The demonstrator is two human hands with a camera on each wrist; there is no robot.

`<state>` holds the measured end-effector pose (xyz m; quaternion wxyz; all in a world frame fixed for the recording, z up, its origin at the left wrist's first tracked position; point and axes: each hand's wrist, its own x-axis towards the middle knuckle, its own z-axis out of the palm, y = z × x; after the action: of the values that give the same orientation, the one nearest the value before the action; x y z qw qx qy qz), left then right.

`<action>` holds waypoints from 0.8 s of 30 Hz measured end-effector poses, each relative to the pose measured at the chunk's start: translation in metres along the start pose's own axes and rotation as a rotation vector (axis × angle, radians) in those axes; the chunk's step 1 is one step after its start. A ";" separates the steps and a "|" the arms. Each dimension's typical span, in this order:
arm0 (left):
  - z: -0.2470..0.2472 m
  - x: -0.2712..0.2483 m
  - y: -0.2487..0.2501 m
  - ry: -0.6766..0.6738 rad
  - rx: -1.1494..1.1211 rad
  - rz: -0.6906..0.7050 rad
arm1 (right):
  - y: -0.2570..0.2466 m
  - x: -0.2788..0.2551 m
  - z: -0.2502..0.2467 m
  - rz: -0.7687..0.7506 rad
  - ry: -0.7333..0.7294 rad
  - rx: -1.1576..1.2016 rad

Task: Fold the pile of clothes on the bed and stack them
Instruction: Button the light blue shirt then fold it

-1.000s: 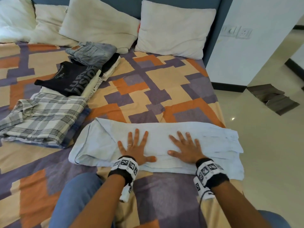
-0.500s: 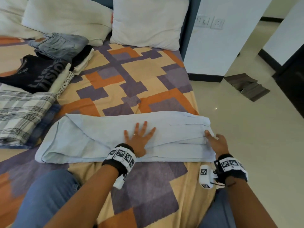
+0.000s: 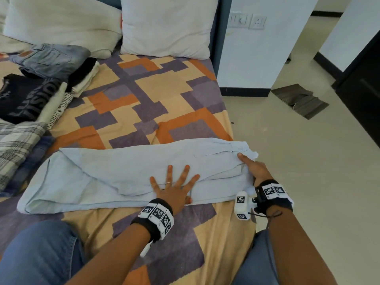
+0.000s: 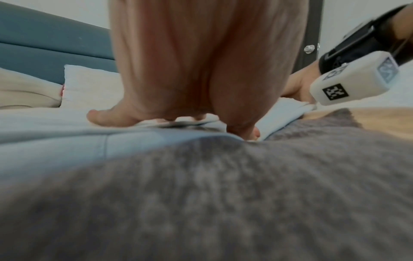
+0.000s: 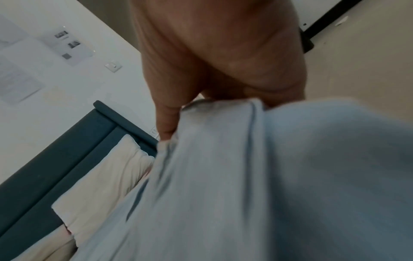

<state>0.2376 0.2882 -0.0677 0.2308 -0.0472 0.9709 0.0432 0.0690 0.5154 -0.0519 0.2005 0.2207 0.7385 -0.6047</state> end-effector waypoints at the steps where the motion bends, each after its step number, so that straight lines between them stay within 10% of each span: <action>1: 0.001 -0.002 0.000 0.010 0.011 0.001 | -0.001 0.001 -0.001 0.007 -0.012 -0.023; 13: -0.006 -0.011 -0.014 0.028 -0.145 0.147 | -0.028 -0.031 -0.008 -0.112 -0.181 0.070; 17: -0.030 -0.022 -0.047 0.166 -1.135 0.221 | -0.057 -0.065 0.025 -0.374 -0.086 -0.077; 21: -0.061 -0.042 -0.095 0.326 -1.813 -0.127 | -0.070 -0.127 0.098 -0.740 0.013 -0.486; 24: -0.059 -0.042 -0.122 0.298 -1.846 -0.313 | -0.052 -0.168 0.163 -0.676 -0.440 -0.684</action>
<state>0.2621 0.1644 -0.0043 -0.0207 -0.3455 0.5553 0.7562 0.1825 0.3327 0.0541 0.2054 -0.2400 0.8640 -0.3921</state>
